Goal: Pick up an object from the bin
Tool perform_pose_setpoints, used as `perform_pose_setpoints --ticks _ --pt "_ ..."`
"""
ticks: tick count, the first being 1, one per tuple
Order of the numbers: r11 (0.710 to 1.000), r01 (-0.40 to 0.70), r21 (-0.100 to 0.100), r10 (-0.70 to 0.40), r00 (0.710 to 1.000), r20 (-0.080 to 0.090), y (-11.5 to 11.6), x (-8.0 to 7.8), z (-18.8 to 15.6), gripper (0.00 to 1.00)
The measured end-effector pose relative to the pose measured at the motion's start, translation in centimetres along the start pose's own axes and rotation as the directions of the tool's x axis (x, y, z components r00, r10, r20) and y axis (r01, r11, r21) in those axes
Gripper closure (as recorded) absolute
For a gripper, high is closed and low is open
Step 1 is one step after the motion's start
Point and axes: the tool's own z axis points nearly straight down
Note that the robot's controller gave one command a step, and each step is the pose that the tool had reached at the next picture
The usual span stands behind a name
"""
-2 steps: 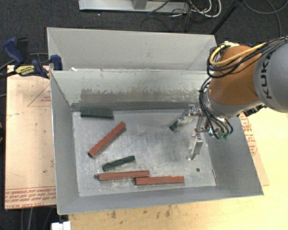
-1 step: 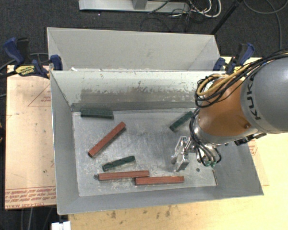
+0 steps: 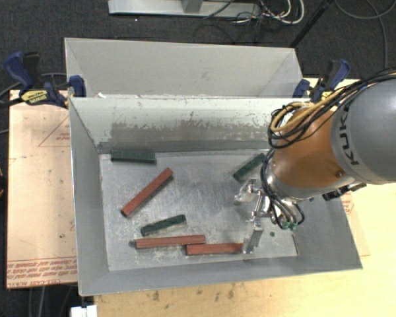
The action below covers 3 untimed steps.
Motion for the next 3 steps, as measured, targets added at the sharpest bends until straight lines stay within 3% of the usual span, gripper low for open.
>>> perform_pose_setpoints --ticks 1,2,3 --pt "1.0 0.0 0.0 0.0 1.0 0.0 0.0 0.0 0.0 0.0" --pt "0.993 -0.114 -0.003 0.114 0.993 0.017 3.4 2.7 2.4 1.0" --pt "0.993 -0.114 -0.002 0.114 0.993 0.017 3.4 2.7 2.4 1.0"
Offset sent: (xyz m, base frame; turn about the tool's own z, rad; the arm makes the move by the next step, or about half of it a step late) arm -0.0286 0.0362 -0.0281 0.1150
